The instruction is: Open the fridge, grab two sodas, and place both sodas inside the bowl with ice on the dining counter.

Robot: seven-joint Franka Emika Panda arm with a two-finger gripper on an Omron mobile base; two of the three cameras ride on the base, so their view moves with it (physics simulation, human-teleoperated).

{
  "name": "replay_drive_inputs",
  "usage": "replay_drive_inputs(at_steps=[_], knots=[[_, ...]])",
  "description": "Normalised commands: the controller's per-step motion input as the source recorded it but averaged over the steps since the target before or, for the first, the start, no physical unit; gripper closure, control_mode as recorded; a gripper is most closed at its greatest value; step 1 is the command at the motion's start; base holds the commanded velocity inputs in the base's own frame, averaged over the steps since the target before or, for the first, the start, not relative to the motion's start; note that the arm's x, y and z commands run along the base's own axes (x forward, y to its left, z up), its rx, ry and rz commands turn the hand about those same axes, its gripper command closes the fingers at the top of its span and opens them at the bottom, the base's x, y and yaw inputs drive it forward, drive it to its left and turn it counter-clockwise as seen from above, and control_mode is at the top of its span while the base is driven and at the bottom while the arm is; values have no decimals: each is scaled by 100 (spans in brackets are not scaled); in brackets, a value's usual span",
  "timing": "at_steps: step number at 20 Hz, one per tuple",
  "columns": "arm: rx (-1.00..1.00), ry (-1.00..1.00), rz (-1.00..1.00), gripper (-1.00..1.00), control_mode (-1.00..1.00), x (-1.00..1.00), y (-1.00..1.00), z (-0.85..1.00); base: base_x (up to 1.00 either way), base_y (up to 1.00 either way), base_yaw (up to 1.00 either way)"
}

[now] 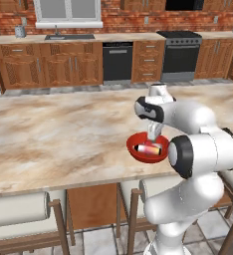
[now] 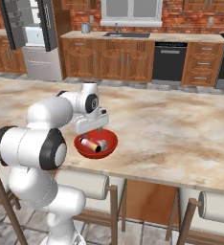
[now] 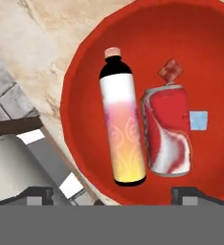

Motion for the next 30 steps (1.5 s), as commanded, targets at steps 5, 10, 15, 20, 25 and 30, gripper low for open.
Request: replay_drive_inputs(at_steps=[5,10,15,20,25,30], knots=[[3,-8,0,-100,-100,-50,0,62,0,0,0],[3,-9,0,-100,-100,-57,0,56,0,0,0],[0,-10,0,-100,-100,-57,0,52,0,0,0],[0,-10,0,-100,-100,-54,2,49,0,0,0],[0,-10,-1,-100,-100,-52,2,43,0,0,0],[0,-10,-4,-100,-100,-50,1,29,0,0,0]])
